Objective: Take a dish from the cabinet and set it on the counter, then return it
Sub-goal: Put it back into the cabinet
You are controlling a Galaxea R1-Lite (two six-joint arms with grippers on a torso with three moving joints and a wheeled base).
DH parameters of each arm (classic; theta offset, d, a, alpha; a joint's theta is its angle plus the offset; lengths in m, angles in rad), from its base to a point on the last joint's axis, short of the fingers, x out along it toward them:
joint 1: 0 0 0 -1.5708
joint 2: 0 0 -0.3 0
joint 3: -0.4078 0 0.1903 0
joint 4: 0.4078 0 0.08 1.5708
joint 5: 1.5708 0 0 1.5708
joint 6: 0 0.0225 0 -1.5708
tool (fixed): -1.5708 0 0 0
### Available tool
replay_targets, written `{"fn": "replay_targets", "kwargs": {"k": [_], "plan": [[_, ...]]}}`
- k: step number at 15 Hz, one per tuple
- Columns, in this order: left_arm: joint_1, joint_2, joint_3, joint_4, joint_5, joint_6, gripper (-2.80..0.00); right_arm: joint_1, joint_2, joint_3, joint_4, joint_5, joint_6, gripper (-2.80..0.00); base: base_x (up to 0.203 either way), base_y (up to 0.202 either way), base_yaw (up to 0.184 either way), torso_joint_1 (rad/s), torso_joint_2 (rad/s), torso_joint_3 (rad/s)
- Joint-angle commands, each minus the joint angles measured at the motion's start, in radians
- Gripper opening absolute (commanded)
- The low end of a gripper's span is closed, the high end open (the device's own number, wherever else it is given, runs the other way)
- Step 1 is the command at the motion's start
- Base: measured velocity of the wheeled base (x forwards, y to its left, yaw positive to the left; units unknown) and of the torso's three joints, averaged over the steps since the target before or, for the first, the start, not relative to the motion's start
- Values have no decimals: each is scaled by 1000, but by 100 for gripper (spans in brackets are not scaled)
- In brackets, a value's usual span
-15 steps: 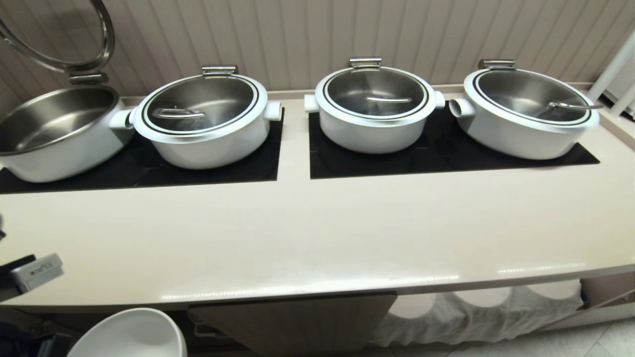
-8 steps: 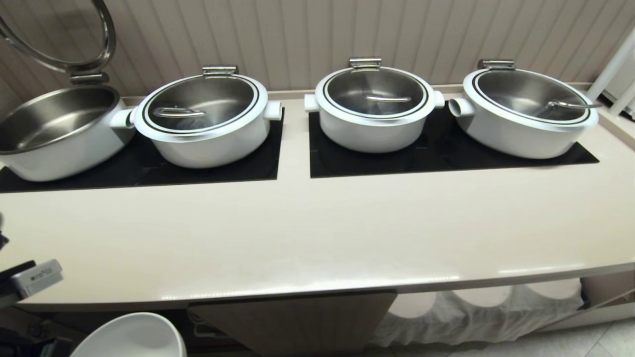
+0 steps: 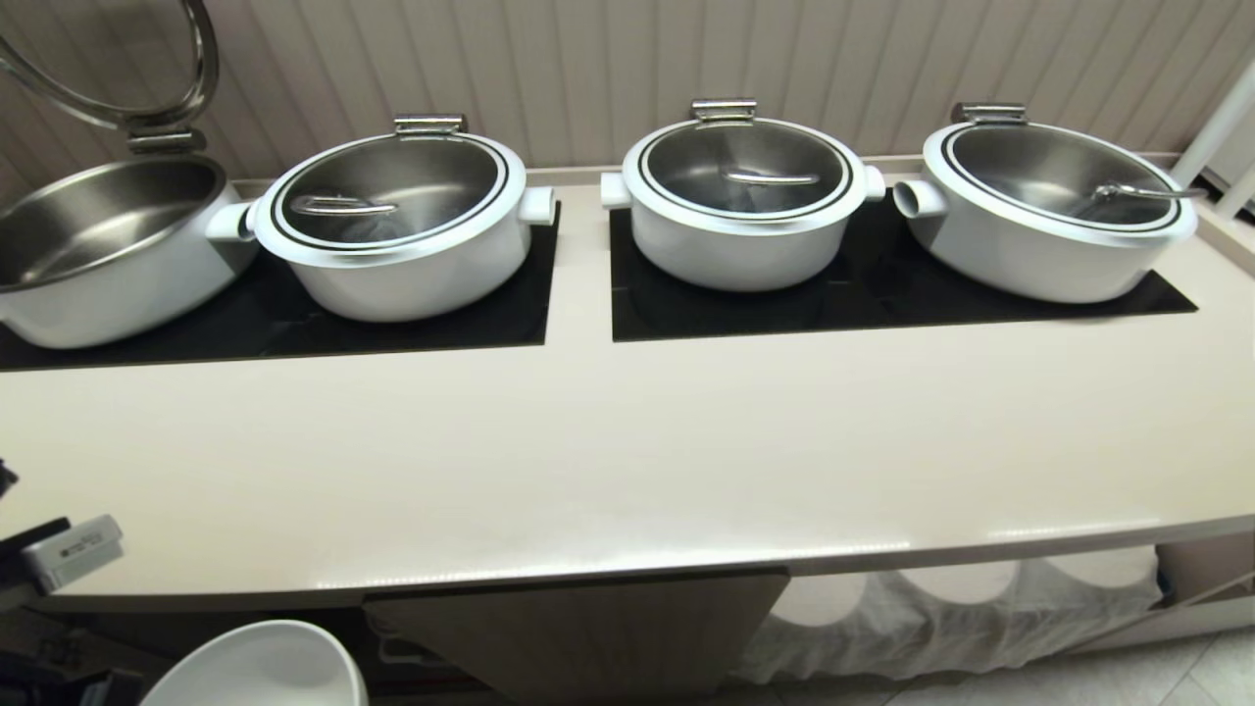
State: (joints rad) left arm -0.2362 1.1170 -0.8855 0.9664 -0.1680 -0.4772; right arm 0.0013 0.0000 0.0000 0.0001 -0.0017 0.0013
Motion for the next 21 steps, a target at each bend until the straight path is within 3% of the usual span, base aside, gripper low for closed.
{"fn": "replay_targets", "kwargs": {"k": [1, 21], "plan": [[0, -2, -1, 6, -1, -3, -280, 0, 2, 0, 0, 0, 0, -280, 0, 0, 0, -133, 272, 145], [0, -69, -1, 31, 1, -20, -280, 0, 2, 0, 0, 0, 6, -280, 0, 0, 0, -151, 323, 167]]}}
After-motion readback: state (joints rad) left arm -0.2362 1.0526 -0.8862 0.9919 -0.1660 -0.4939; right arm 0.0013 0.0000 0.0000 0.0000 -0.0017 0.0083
